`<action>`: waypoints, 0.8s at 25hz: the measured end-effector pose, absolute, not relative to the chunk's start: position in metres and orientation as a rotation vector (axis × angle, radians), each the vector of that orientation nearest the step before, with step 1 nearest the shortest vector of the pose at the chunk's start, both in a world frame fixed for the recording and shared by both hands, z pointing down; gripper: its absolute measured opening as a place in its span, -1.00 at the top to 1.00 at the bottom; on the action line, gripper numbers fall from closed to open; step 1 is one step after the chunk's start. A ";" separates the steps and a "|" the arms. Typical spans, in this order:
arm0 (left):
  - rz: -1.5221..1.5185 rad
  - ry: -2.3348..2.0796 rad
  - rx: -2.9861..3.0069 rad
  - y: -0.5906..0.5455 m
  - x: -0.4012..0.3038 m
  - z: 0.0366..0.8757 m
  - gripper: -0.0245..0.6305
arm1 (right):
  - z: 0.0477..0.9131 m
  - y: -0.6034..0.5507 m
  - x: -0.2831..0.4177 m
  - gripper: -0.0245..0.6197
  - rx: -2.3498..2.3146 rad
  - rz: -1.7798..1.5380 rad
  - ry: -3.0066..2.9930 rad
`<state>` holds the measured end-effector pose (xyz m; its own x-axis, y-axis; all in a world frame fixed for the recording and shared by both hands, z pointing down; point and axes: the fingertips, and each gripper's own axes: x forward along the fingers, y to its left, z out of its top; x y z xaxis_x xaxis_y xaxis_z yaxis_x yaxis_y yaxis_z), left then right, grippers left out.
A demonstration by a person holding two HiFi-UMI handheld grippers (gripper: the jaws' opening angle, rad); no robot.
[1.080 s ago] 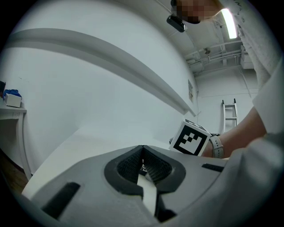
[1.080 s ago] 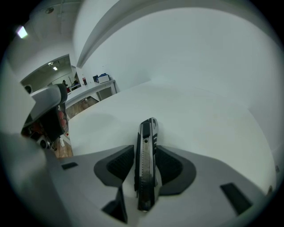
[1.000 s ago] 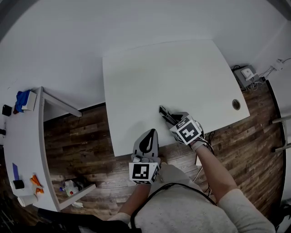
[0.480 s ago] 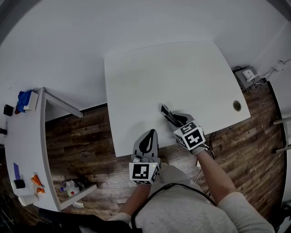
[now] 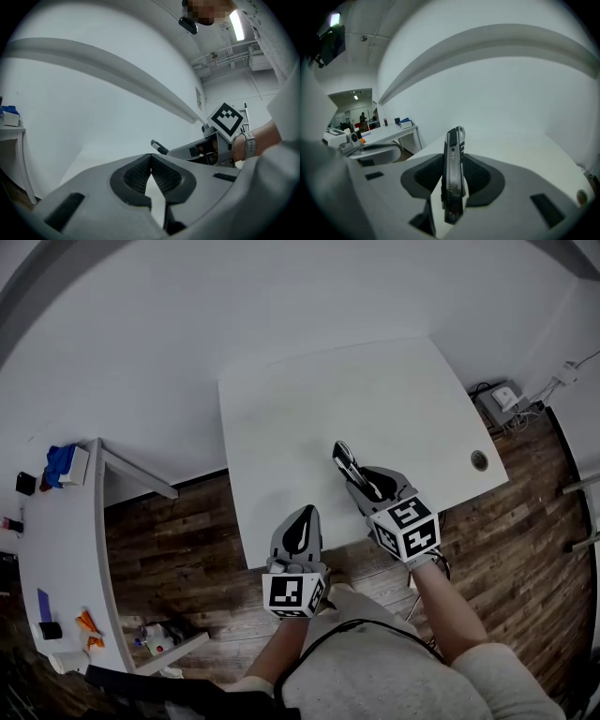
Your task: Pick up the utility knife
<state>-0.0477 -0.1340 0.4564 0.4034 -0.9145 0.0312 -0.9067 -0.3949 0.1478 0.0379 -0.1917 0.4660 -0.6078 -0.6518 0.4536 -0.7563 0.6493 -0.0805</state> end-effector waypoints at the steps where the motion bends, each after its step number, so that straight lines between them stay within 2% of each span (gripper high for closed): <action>1: -0.085 -1.641 2.519 -0.134 -0.049 0.452 0.90 | 0.457 -0.189 0.038 0.51 1.127 0.370 -2.500; 7: -0.097 -1.650 2.557 -0.137 -0.056 0.428 0.90 | 0.413 -0.173 0.039 0.51 1.202 0.375 -2.614; 20: -0.163 -1.604 2.637 -0.144 -0.053 0.403 0.90 | 0.378 -0.154 0.041 0.51 1.399 0.389 -2.704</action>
